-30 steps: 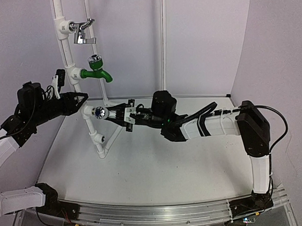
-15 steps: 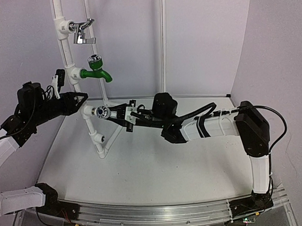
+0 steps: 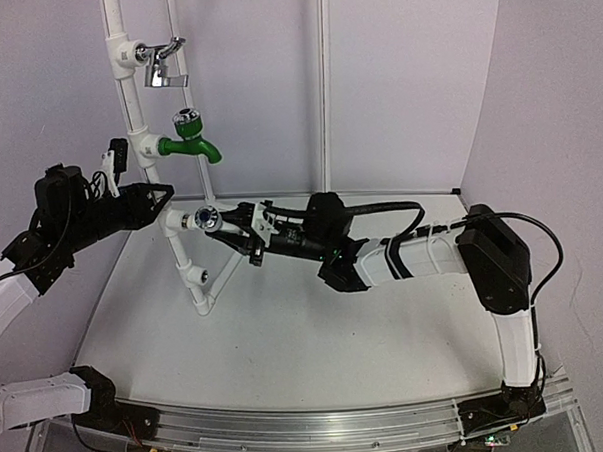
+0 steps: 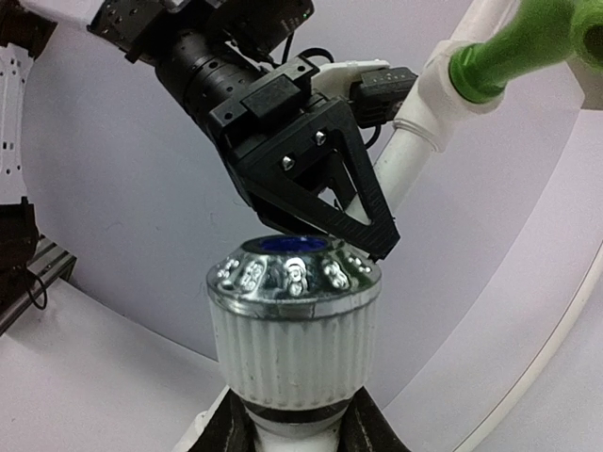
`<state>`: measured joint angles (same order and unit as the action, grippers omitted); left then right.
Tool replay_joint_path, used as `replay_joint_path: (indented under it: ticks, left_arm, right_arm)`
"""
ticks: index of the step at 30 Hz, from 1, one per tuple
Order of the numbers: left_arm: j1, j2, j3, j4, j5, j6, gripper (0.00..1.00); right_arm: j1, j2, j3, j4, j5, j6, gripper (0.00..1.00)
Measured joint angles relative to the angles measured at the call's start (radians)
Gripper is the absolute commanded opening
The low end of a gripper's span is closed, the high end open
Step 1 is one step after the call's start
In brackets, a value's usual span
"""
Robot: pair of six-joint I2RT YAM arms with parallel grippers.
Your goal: Install the water faucets
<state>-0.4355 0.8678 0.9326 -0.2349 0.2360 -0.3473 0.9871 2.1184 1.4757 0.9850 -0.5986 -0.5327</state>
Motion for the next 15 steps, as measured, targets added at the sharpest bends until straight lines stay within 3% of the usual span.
replay_joint_path:
  ticks: [15]
  left_arm:
    - [-0.008, -0.01, -0.02, 0.025, -0.036, -0.019, 0.0]
  right_arm:
    - [0.014, 0.019, 0.001, 0.051, 0.069, 0.214, 0.0]
